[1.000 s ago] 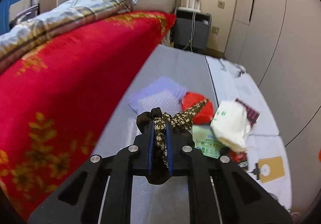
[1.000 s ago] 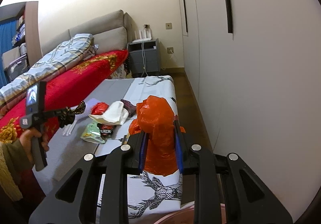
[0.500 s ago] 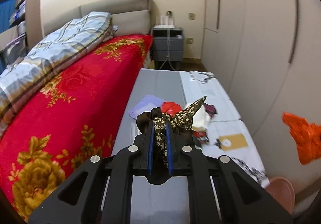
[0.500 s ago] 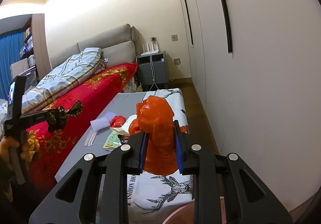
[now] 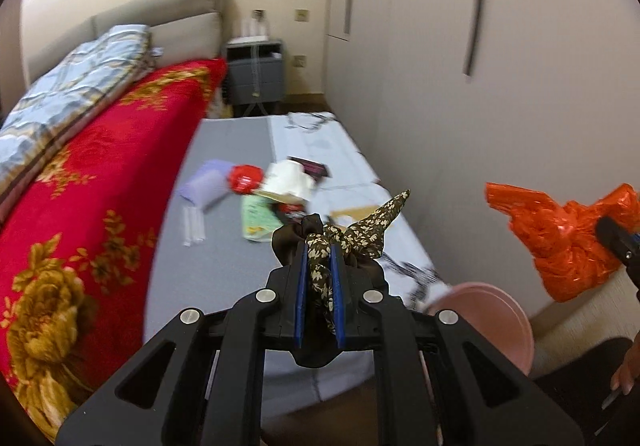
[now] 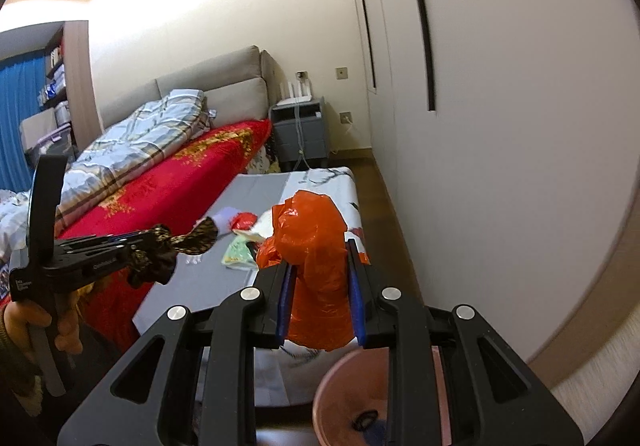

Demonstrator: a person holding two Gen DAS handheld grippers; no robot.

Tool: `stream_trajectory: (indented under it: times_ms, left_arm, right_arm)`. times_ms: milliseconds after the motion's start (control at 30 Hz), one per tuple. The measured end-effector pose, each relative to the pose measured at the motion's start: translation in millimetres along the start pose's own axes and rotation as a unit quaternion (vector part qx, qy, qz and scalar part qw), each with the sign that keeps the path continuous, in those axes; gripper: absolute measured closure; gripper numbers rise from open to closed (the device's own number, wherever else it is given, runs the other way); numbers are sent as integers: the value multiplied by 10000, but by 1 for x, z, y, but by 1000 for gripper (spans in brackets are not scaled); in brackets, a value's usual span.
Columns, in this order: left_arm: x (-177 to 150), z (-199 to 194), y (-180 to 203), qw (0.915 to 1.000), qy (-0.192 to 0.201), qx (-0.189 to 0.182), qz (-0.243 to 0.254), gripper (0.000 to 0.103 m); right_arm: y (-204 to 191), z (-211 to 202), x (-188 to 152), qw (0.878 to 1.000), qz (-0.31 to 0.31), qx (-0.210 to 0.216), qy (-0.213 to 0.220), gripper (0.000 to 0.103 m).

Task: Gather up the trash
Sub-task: 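Carry the orange bag and brown cloth over the pink bin with both tools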

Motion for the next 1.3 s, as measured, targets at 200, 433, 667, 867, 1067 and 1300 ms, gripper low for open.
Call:
stream_trajectory:
  times_ms: [200, 433, 667, 867, 1067, 1300]
  left_arm:
    - [-11, 8, 51, 9981, -141, -354, 491, 92]
    - [-18, 29, 100, 9921, -346, -671, 1003, 92]
    - [-20, 60, 140, 9838, -561, -923, 1432, 92]
    - [-23, 88, 163, 9775, -775, -1127, 1609, 92]
    - [-26, 112, 174, 9727, -1018, -1275, 1649, 92]
    - [-24, 127, 185, 9688, -1156, -1407, 1678, 92]
  right_arm:
    - [20, -10, -23, 9989, 166, -401, -166, 79]
    - [45, -3, -39, 9946, 421, -881, -349, 79]
    - [67, 16, -49, 9884, 723, -1202, -578, 79]
    - [82, 40, -59, 9823, 956, -1378, -833, 79]
    - [91, 61, -72, 9768, 994, -1493, -1172, 79]
    - [104, 76, -78, 9707, 1138, -1559, -1430, 78]
Point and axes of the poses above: each gripper's, at about its wrist camera, not at the fingertips, and z roughly the way its jaws point, y to its right, x to its top, the point moved 2 cm from there along z, roughly the way its jaws point, and after that the axes turned 13 degrees about -y, right-handed, at the moved point
